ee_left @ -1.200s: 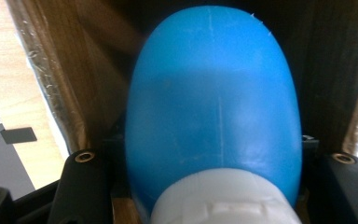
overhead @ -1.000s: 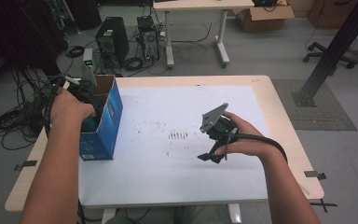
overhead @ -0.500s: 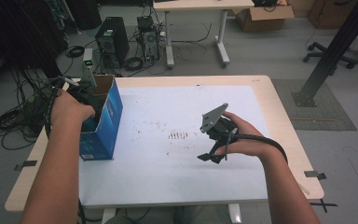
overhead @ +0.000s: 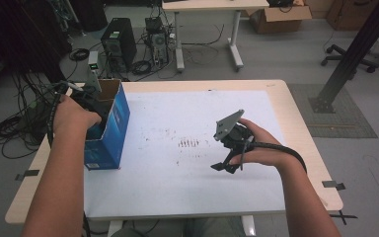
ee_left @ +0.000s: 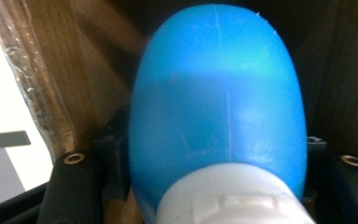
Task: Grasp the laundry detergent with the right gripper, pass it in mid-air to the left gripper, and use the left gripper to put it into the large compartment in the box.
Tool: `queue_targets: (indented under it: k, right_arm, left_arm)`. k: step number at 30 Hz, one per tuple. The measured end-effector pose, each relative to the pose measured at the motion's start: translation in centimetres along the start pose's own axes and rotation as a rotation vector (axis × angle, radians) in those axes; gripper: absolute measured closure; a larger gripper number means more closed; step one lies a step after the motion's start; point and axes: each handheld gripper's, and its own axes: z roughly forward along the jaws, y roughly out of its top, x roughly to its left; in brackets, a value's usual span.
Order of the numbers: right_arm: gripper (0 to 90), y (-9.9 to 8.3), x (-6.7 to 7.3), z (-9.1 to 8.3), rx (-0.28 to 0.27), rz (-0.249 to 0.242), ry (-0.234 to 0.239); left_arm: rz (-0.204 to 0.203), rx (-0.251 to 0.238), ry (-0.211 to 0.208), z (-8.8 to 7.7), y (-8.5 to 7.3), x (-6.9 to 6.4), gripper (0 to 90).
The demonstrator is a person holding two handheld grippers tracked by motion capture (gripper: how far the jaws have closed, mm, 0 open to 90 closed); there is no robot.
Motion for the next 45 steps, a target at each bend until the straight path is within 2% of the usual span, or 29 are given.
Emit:
queue_targets:
  k: [5,19,26,34,41,43,45]
  right_arm:
    - [2.6,0.1,0.0,0.1,-0.001,-0.006,0.004]
    - [2.6,0.1,0.2,-0.1,-0.008,-0.008,0.004]
    - [2.7,0.3,0.2,-0.2,-0.016,-0.011,-0.001]
    - [2.7,0.6,0.3,-0.5,-0.021,-0.022,-0.004]
    - [2.7,1.0,0.4,-1.4,-0.026,-0.031,-0.017]
    - [2.7,1.2,0.5,-1.7,-0.029,-0.033,-0.019]
    - [2.7,1.3,0.5,-1.9,-0.027,-0.036,-0.022]
  left_arm:
    - [-0.003,0.003,-0.01,-0.3,-0.1,-0.1,30.6]
    - [0.002,-0.014,0.016,-1.9,-0.6,-0.5,28.1]
    - [0.005,-0.016,0.041,-2.9,-0.9,-0.7,16.5]
    - [-0.007,-0.031,0.054,-4.2,-1.6,-0.4,11.3]
    - [0.018,-0.052,0.053,-5.6,-2.4,-0.6,7.4]
    - [0.055,-0.041,0.075,-5.9,-2.5,-1.0,2.9]
    - [0.075,-0.026,0.075,-6.2,-2.7,-1.4,0.3]
